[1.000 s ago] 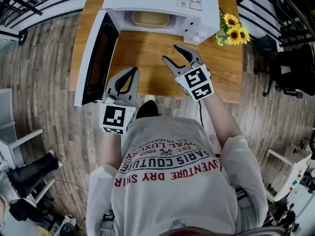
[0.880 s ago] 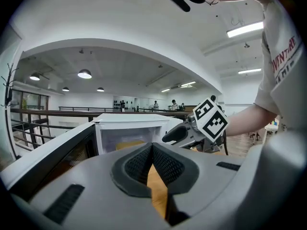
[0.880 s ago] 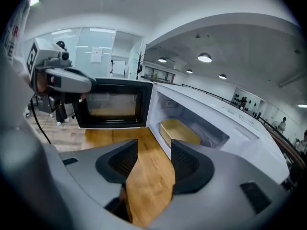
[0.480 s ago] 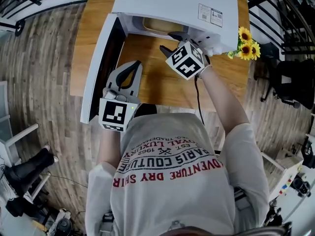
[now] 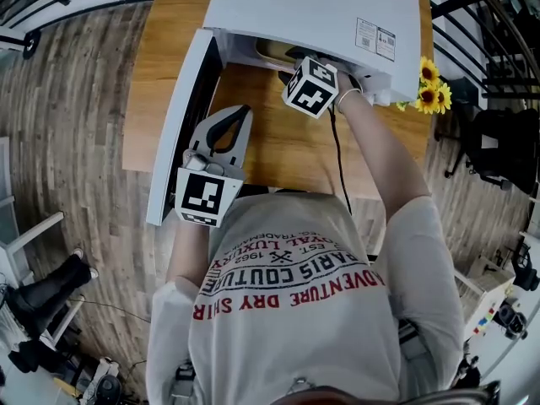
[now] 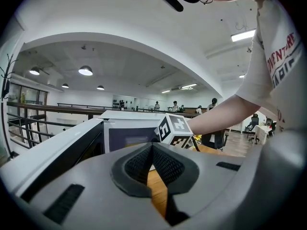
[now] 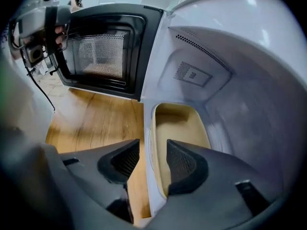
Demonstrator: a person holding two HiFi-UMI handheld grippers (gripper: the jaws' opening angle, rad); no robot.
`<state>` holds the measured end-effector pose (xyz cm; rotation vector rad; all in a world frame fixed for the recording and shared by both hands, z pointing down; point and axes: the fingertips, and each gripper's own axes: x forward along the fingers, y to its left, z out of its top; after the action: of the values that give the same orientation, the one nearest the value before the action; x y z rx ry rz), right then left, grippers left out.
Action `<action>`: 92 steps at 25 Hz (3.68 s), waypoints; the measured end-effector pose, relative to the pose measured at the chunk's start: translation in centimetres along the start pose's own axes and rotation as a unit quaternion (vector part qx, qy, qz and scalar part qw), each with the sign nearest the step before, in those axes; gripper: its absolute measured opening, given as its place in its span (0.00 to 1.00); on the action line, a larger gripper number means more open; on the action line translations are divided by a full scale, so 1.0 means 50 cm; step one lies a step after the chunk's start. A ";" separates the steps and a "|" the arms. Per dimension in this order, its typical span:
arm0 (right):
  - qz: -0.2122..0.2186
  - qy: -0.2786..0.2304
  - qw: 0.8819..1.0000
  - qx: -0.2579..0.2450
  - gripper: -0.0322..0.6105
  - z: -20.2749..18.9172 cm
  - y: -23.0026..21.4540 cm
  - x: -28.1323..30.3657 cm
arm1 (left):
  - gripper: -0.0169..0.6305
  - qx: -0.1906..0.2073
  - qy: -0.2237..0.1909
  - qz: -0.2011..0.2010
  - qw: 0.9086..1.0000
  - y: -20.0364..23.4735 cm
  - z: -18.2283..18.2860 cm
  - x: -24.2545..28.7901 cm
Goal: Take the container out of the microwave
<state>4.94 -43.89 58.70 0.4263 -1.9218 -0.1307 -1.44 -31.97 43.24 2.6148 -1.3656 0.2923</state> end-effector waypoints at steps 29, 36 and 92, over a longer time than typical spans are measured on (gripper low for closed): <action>0.010 -0.115 0.991 0.061 0.11 -0.008 0.148 -0.171 | 0.05 0.019 -0.013 0.001 1.000 -0.079 0.021 -0.086; -0.050 -0.195 0.970 0.137 0.11 -0.020 0.183 -0.323 | 0.05 0.028 -0.024 0.012 0.999 -0.144 0.049 -0.134; -0.328 -0.364 0.819 0.298 0.10 -0.149 0.105 -0.645 | 0.05 0.072 -0.066 -0.004 0.995 -0.184 0.167 -0.061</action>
<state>21.06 -26.76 34.80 1.6655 -2.4577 -0.1488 5.20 -26.44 33.83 2.8024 -1.4243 0.2292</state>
